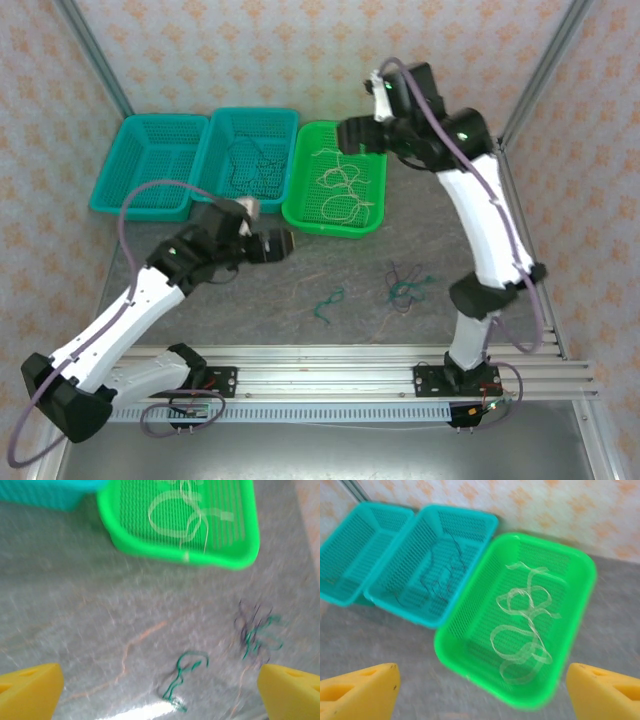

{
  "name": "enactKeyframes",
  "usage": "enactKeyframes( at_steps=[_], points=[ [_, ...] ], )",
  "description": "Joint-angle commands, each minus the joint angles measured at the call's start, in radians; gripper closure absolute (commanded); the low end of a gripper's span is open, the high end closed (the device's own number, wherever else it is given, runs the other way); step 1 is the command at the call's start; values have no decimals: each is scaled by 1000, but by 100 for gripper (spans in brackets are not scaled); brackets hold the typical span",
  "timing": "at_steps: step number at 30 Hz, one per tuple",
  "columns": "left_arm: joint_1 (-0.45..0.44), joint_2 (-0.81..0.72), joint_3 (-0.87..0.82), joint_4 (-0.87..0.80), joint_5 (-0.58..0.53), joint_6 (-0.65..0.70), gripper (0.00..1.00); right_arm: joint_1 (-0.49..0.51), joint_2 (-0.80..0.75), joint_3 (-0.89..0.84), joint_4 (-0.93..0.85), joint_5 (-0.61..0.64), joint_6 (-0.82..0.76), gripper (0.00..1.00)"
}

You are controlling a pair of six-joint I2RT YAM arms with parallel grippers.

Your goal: Untangle the cables

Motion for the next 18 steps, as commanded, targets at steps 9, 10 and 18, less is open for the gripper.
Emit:
enactKeyframes(
  at_steps=[9,10,18],
  points=[
    [-465,303,41,110,-351,-142,7,6,-733,-1096,216,150,409,11],
    [-474,341,70,132,-328,-137,8,6,-793,-1202,251,172,482,12],
    [-492,640,330,255,-206,-156,11,-37,-1017,-1684,282,330,756,12]
  ],
)
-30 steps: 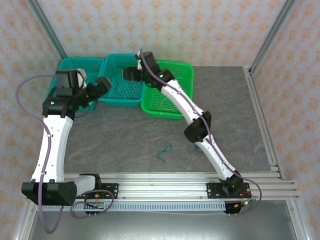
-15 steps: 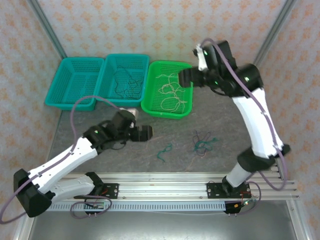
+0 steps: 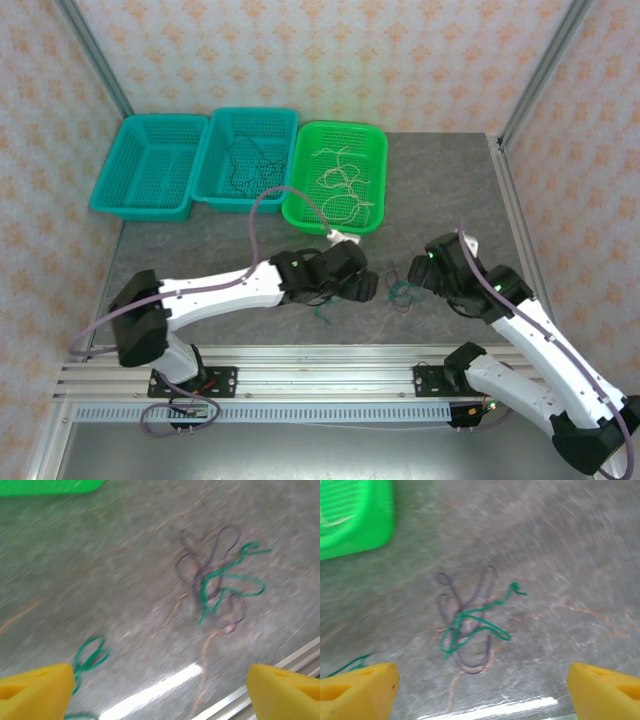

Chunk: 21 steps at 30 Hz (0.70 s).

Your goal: Untangle the cables

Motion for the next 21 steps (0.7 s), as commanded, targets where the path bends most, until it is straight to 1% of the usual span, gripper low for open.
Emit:
enactKeyframes(
  at_steps=[1,4,6,9,10,15,18,21],
  points=[
    [-18,119,119,49,-16,-23,11,-46,-36,-108,64,71,154,13],
    [-34,241,220,48,-95,-31,11,-105,-54,-200,128,-15,159,13],
    [-36,335,294,19,-149,-62,11,-144,-66,-246,168,-69,170,13],
    [-37,460,408,-43,-196,-110,18,-179,-90,-284,204,-117,179,13],
    [-36,497,440,-57,-204,-123,20,-183,-97,-288,203,-116,179,13],
    [-28,625,536,-81,-229,-187,20,-188,-136,-301,167,-107,188,13],
    [-13,677,566,-61,-196,-219,22,-189,-174,-315,160,-116,196,13],
    [-9,718,594,-38,-184,-203,25,-188,-200,-326,161,-130,198,13]
  ],
)
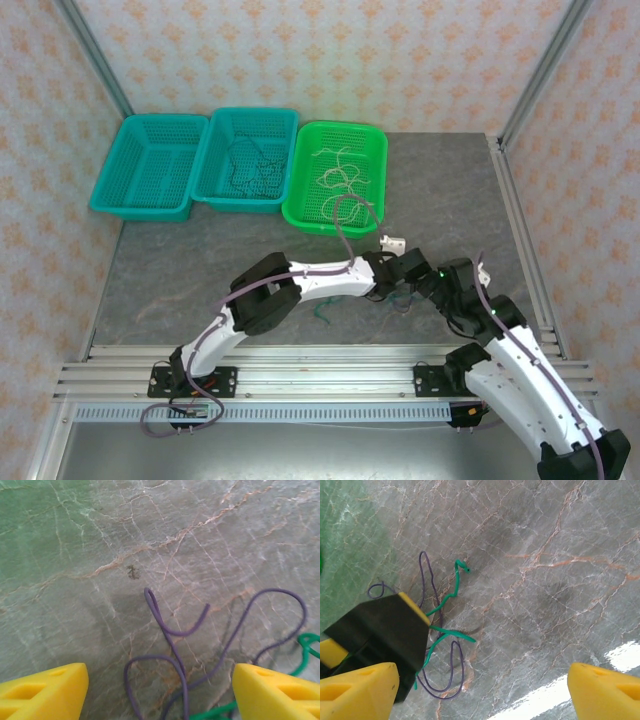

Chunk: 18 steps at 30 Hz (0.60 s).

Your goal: Untangle the cables

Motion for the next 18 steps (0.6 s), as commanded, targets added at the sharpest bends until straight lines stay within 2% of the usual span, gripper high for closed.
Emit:
enactKeyframes(
  at_steps=[1,5,10,13,15,18],
  points=[
    [13,35,62,-15,-22,-23,27,-5,-24,-15,-1,-7,18,13],
    [18,69,89,-25,-10,-24,35,-4,-18,-23,21,-28,16,13],
    [24,70,87,-17,24,-32,76,-4,-13,-55,72,-46,37,13],
    [25,51,74,-17,40,-30,92,-8,-6,-83,122,-46,77,12],
    [25,30,54,-10,52,-30,100,-25,12,-98,144,-40,104,12],
    [28,-15,13,5,70,-34,100,-98,57,-122,214,-110,96,14]
  ],
)
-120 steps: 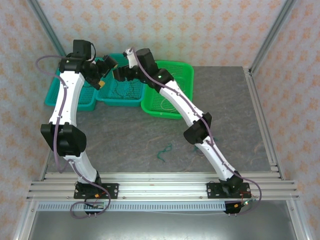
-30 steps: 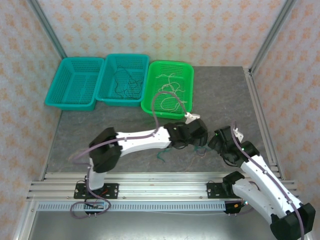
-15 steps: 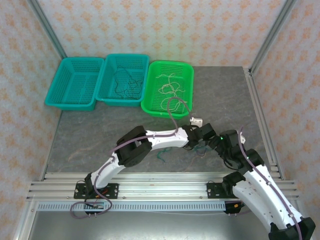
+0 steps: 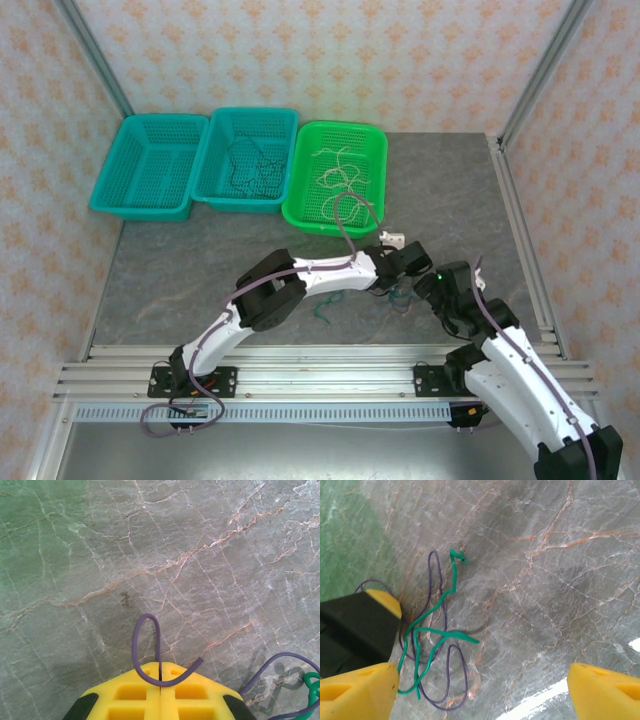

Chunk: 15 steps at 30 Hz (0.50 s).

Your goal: Untangle the cables

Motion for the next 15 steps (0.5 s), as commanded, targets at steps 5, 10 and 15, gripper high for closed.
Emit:
enactKeyframes(
  at_steps=[5,10,15],
  points=[
    [4,-149,-121,51,41,0,100,-142,152,-53,271,-266,-7,16],
    [5,-209,-147,65,41,5,100,-143,269,-40,360,-311,-21,24],
    [6,-258,-152,56,32,1,100,-147,310,-76,378,-237,11,75]
  ],
)
